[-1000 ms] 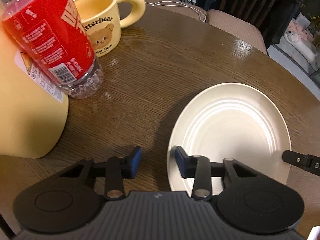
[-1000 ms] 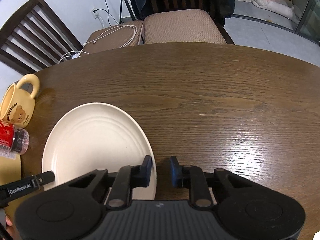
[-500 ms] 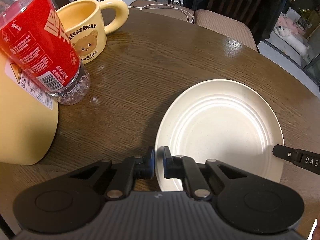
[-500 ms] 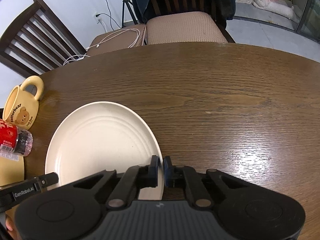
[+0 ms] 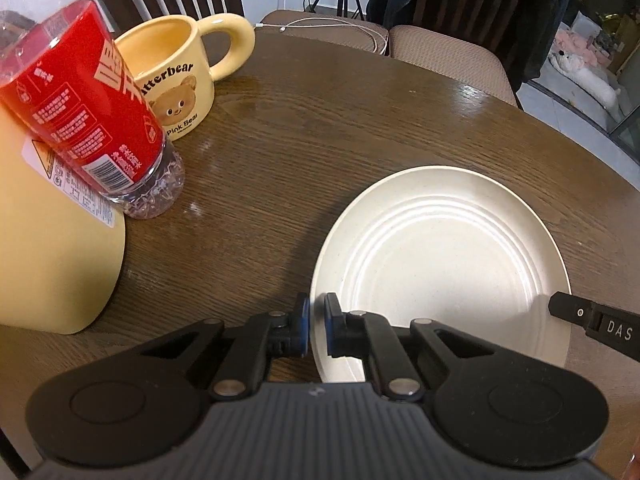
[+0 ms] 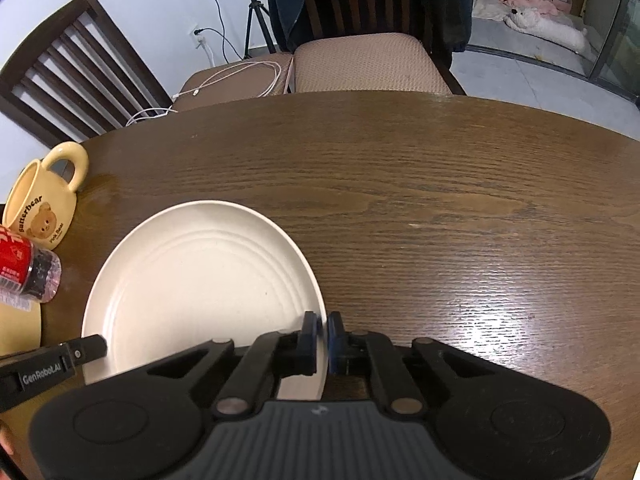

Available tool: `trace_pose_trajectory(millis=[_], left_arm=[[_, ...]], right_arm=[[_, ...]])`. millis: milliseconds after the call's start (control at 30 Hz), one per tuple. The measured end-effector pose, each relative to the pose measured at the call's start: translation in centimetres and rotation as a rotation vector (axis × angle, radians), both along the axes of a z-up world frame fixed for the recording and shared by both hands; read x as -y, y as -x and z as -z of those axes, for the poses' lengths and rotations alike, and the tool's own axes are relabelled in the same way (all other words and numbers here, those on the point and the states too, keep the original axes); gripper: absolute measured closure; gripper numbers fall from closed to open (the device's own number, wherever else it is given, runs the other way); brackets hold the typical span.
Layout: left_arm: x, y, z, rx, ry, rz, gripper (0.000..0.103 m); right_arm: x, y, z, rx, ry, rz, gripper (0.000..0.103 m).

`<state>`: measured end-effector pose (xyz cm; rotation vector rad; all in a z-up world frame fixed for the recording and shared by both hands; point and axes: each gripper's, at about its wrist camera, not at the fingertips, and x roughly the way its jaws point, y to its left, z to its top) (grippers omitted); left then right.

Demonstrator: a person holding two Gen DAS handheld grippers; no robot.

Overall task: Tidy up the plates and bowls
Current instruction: 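Lift the cream plate off the table with both grippers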

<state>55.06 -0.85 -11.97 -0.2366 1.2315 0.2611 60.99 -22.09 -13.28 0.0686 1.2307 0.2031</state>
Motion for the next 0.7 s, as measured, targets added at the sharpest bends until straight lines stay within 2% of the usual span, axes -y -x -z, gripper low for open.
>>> trace_pose_trajectory(millis=[700], left_arm=[[0.6, 1.5, -2.1, 0.045, -0.009, -0.008, 0.095]], right_arm=[[0.8, 1.6, -3.0, 0.059, -0.009, -0.006, 0.099]])
